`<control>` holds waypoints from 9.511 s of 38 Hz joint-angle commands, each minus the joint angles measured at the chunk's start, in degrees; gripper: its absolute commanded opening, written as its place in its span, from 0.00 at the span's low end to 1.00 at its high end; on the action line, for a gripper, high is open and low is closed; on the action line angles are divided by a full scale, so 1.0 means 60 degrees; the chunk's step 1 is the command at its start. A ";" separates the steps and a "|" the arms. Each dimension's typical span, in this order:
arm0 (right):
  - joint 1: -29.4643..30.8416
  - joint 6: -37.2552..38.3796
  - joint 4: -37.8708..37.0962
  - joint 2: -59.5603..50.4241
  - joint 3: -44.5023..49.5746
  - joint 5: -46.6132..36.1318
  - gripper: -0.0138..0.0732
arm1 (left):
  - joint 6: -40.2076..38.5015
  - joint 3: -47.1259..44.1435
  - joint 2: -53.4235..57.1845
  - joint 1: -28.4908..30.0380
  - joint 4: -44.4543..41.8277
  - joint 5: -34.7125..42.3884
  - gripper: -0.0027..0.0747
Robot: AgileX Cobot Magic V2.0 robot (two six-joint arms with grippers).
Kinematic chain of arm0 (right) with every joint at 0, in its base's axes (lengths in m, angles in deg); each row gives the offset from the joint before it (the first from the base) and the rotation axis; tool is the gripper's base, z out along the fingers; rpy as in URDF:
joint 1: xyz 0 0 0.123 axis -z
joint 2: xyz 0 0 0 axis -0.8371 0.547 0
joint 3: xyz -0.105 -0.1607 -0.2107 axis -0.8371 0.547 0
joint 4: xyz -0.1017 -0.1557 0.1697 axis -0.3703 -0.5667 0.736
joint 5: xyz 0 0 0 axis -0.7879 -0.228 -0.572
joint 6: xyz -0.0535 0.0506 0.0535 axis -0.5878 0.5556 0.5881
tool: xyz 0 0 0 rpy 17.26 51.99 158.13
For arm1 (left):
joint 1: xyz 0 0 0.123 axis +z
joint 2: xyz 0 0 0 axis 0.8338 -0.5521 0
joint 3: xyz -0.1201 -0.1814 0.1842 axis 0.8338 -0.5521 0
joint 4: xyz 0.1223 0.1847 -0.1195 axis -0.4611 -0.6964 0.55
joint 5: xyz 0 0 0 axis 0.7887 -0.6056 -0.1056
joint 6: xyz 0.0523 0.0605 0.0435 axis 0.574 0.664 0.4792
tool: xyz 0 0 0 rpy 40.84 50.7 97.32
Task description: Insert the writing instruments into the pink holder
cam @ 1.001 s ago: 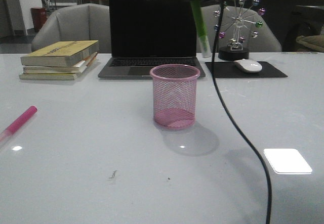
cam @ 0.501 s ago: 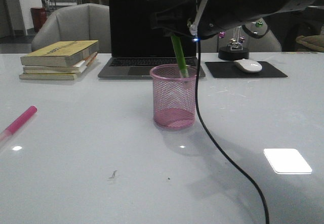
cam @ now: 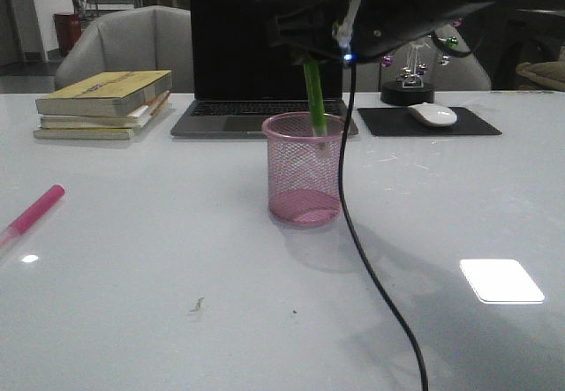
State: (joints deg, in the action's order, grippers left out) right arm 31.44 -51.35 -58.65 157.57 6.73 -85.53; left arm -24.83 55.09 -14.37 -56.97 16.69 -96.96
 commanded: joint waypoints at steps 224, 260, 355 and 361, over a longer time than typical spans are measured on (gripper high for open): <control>0.2098 0.0563 -0.2544 -0.9521 0.3339 0.9592 0.59 | 0.1397 0.4220 -1.0587 -0.7199 0.2252 1.1220 0.16; 0.2098 0.0563 -0.2740 -0.9521 0.3339 0.9156 0.59 | 0.1764 0.4215 -0.7196 -0.6362 0.1228 0.7140 0.49; 0.2098 0.0563 -0.2235 -0.9521 0.3339 0.8914 0.22 | 0.1648 -0.2174 0.3481 -0.1825 -0.0830 0.2708 0.46; 0.2098 0.0563 -0.2375 -0.9521 0.3339 0.8925 0.22 | 0.1648 -0.2174 0.3481 -0.1825 -0.0830 0.2708 0.46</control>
State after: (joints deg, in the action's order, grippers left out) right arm 43.71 -47.97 -71.31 101.07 28.32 -28.47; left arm -14.27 40.43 6.79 -67.93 11.06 -85.93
